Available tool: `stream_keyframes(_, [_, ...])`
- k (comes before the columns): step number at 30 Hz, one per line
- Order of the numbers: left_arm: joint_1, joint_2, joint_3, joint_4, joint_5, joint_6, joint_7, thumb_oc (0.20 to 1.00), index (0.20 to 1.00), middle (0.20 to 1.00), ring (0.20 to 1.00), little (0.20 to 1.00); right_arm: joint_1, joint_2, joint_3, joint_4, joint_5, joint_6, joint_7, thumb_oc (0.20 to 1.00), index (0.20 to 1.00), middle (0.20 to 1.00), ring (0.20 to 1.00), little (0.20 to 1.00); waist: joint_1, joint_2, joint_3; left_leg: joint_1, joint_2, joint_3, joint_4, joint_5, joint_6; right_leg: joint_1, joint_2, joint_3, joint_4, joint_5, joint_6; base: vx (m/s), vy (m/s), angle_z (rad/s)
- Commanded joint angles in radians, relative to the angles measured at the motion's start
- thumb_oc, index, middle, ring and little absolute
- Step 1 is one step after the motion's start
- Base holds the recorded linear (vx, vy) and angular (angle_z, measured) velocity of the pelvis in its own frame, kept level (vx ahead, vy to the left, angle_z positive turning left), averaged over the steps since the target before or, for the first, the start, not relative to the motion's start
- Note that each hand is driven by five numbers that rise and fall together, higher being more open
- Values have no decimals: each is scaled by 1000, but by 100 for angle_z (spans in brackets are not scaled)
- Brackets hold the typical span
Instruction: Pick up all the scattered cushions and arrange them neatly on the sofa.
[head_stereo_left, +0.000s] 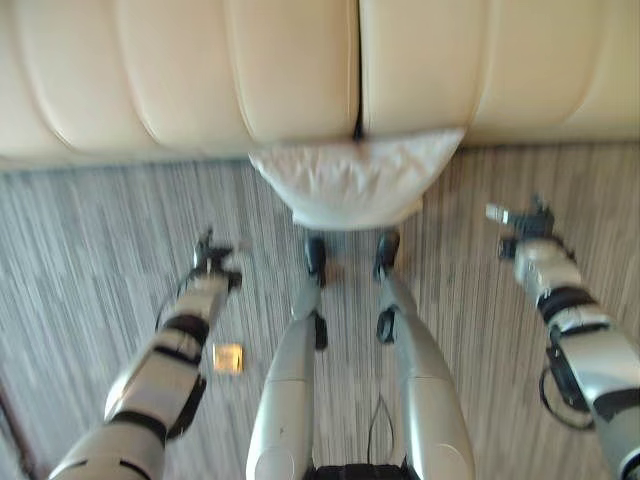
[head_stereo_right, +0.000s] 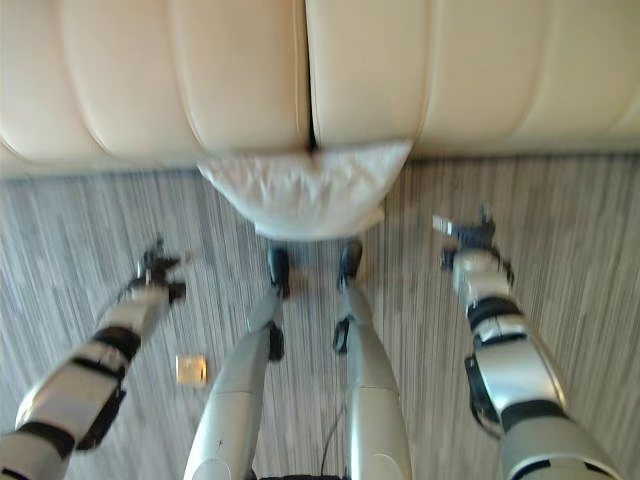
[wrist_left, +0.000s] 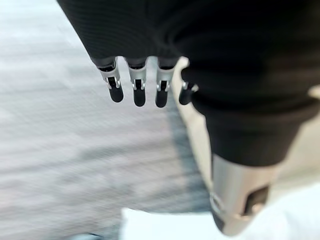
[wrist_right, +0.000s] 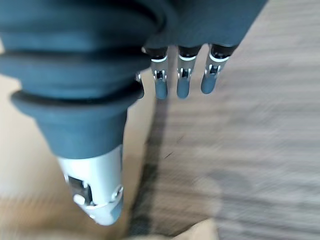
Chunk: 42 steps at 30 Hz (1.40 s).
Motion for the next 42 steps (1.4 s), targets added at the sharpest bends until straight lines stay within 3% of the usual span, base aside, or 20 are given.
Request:
stream_keyframes(1, [1, 17, 4, -8, 14, -45, 67, 1000, 1000, 1000, 1000, 1000, 58, 31, 54, -33, 44, -78, -57, 1000, 1000, 1000, 1000, 1000, -5, -11, -65, 15, 12, 5, 119, -149, -33, -10, -47, 61, 143, -217, 109, 28, 26, 4])
stream_keyframes(5, [-216, -37, -118, -109, 33, -83, 103, 1000, 1000, 1000, 1000, 1000, -125, 64, 146, -96, 23, -130, -119, 1000, 1000, 1000, 1000, 1000, -13, -16, -64, -191, 5, -1, 224, -168, -28, -207, -71, 60, 242, -225, 112, 70, 11, 5])
stream_keyframes(10, [-300, -142, -174, -197, 9, -117, 107, 1000, 1000, 1000, 1000, 1000, -181, 110, 132, -135, 124, -192, -133, 1000, 1000, 1000, 1000, 1000, -15, -2, -64, -264, -9, -5, 268, -182, -29, -281, -82, 68, 298, -243, 117, 30, 27, 16])
stream_keyframes(11, [-312, -203, -180, -217, -12, -126, 94, 1000, 1000, 1000, 1000, 1000, -188, 151, 105, -149, 213, -234, -107, 536, 536, 536, 536, 536, -14, 5, -64, -271, -14, -6, 265, -180, -28, -295, -82, 73, 303, -244, 116, 5, 23, 12])
stream_keyframes(12, [-313, -204, -180, -216, -13, -127, 93, 940, 940, 940, 940, 940, -189, 150, 105, -148, 214, -235, -106, 373, 373, 373, 373, 373, -14, 6, -64, -272, -14, -6, 266, -180, -28, -296, -82, 73, 304, -244, 116, -1, 30, 10])
stream_keyframes(13, [-304, -260, -181, -240, -66, -150, 73, 200, 200, 200, 200, 200, -197, 182, 87, -164, 275, -272, -88, 200, 200, 200, 200, 200, -12, 9, -64, -268, -22, -7, 255, -176, -26, -297, -81, 76, 299, -242, 116, 0, 0, 0])
stream_keyframes(17, [-246, -365, -157, -263, -188, -177, 31, 200, 200, 200, 200, 200, -162, 258, 30, -205, 374, -332, -52, 200, 200, 200, 200, 200, -13, 7, -64, -223, -23, -10, 221, -164, -30, -258, -72, 83, 264, -233, 114, -21, 2, -1])
stream_keyframes(24, [-104, -409, -153, -420, -142, -183, 50, 200, 200, 200, 200, 200, 0, 309, -5, -364, 349, -360, -49, 200, 200, 200, 200, 200, -13, 5, -64, -45, -23, -17, 105, -132, -41, -89, -65, 69, 160, -203, 122, -51, -11, -7])
stream_keyframes(28, [67, -361, -109, -614, -98, -179, 56, 200, 200, 200, 200, 200, 234, 301, -15, -550, 284, -346, -17, 200, 200, 200, 200, 200, -11, -5, -64, 157, -23, -21, 9, -113, -56, 112, -59, 43, 75, -193, 129, -36, -30, -6])
stream_keyframes(35, [402, -259, -33, -849, -61, -141, 25, 200, 200, 200, 200, 200, 571, 256, -11, -747, 160, -254, 46, 200, 200, 200, 200, 200, -1, -20, -112, 437, -7, -17, -132, -90, -65, 394, -47, 12, -56, -180, 136, 35, -45, -6])
stream_keyframes(36, [530, -232, 4, -934, -47, -135, 10, 200, 200, 200, 200, 200, 680, 232, -13, -831, 81, -216, 75, 200, 200, 200, 200, 200, 3, -24, -144, 529, -1, -9, -192, -81, -71, 486, -36, -1, -106, -173, 141, 101, -52, 0])
stream_keyframes(39, [688, -207, 68, -1023, -9, -128, 0, 200, 200, 200, 200, 200, 813, 221, -33, -901, 48, -196, 115, 200, 200, 200, 200, 200, 13, -20, -198, 635, 8, -3, -271, -69, -73, 582, -25, -11, -154, -167, 147, 115, -48, -5])
stream_keyframes(42, [794, -183, 113, -1076, 19, -120, -7, 200, 200, 200, 200, 200, 905, 202, -57, -981, 48, -189, 151, 200, 200, 200, 200, 200, 14, -13, -230, 684, 15, 4, -276, -77, -79, 652, -22, -19, -191, -163, 150, 73, -25, -2])
